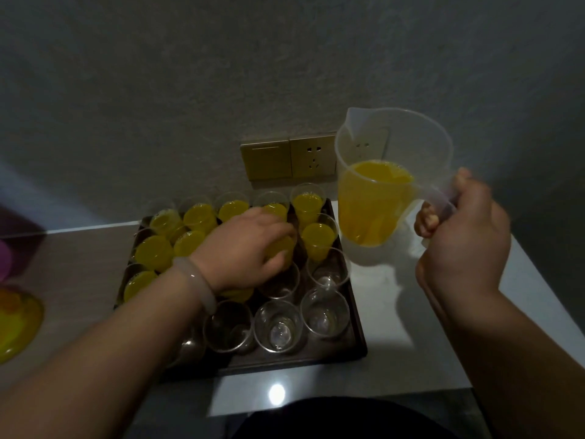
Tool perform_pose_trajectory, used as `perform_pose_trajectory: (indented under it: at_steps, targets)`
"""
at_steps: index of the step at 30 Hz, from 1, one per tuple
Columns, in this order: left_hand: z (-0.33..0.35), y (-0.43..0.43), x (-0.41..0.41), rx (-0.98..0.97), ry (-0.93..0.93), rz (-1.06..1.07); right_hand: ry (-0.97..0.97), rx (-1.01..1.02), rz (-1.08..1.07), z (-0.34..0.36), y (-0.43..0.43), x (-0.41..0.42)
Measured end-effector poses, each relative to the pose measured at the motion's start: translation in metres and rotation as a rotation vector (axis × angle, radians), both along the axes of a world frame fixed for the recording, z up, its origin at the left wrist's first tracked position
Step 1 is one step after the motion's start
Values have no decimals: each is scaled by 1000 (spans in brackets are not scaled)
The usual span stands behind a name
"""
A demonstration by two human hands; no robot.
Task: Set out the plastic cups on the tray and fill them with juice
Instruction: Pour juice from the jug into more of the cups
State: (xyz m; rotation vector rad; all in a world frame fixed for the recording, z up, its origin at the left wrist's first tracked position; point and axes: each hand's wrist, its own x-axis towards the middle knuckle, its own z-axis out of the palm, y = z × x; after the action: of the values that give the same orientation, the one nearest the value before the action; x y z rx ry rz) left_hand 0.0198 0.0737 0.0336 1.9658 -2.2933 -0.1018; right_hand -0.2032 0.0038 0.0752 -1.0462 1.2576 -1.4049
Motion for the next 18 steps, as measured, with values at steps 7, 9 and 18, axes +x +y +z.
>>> perform_pose_trajectory:
  at_steps: [7, 9, 18]
  targets:
    - [1, 11, 13, 388, -142, -119, -26, 6, 25, -1, 2, 4]
    - [-1, 9, 12, 388, -163, -142, -36, -3, 29, -1, 3, 5]
    - [-6, 0, 9, 392, -244, -168, -30, -12, 7, -2, 6, 8]
